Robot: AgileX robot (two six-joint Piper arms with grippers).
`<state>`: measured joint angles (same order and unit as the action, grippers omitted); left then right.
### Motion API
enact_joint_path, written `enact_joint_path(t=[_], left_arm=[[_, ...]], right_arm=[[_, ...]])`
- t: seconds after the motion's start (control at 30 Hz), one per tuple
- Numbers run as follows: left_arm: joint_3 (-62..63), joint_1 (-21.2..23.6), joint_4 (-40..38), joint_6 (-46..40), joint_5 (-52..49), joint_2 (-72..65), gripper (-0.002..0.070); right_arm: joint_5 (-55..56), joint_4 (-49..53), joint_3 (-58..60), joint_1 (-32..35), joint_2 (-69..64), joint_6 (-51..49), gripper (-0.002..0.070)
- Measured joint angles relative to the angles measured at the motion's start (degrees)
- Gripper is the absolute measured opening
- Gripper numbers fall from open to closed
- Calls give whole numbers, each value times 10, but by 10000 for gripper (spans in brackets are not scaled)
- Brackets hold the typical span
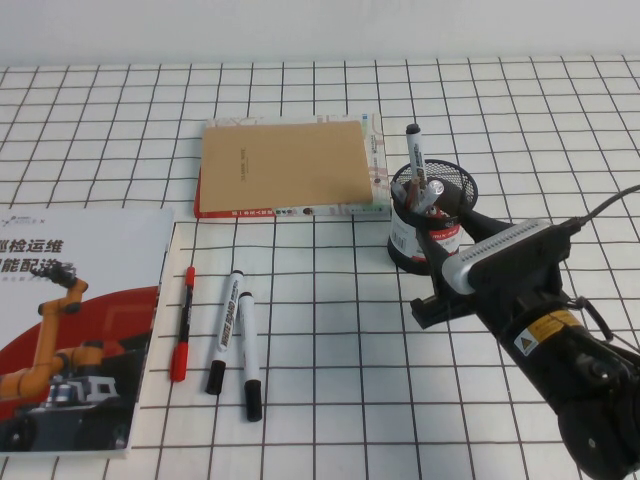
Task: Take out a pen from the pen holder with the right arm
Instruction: 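Take a marker out of the pen holder and lay it on the table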
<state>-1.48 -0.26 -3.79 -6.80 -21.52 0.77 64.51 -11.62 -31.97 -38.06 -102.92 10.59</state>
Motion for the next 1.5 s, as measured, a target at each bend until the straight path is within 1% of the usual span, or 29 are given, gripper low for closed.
enact_joint_path(t=[0.47, 0.6, 0.77, 0.87, 1.0, 1.23, 1.37, 1.5], left_arm=[[0, 0, 0, 0, 0, 0, -4], [0, 0, 0, 0, 0, 0, -4], [0, 0, 0, 0, 0, 0, -4], [0, 0, 0, 0, 0, 0, -4], [0, 0, 0, 0, 0, 0, -4], [0, 0, 0, 0, 0, 0, -4], [0, 0, 0, 0, 0, 0, -4], [0, 0, 0, 0, 0, 0, -4]], right_arm=[[4, 0, -30, 1, -7, 0, 356], [-14, 0, -53, 1, -7, 0, 356], [-41, -7, -75, 1, -14, 36, 356], [-42, -32, -80, 1, -26, 63, 356], [-44, -56, -80, 1, -38, 71, 355], [-47, -61, -81, 2, -47, 73, 353], [-47, -62, -82, 6, -47, 74, 321], [-44, -65, -82, 6, -47, 74, 253]])
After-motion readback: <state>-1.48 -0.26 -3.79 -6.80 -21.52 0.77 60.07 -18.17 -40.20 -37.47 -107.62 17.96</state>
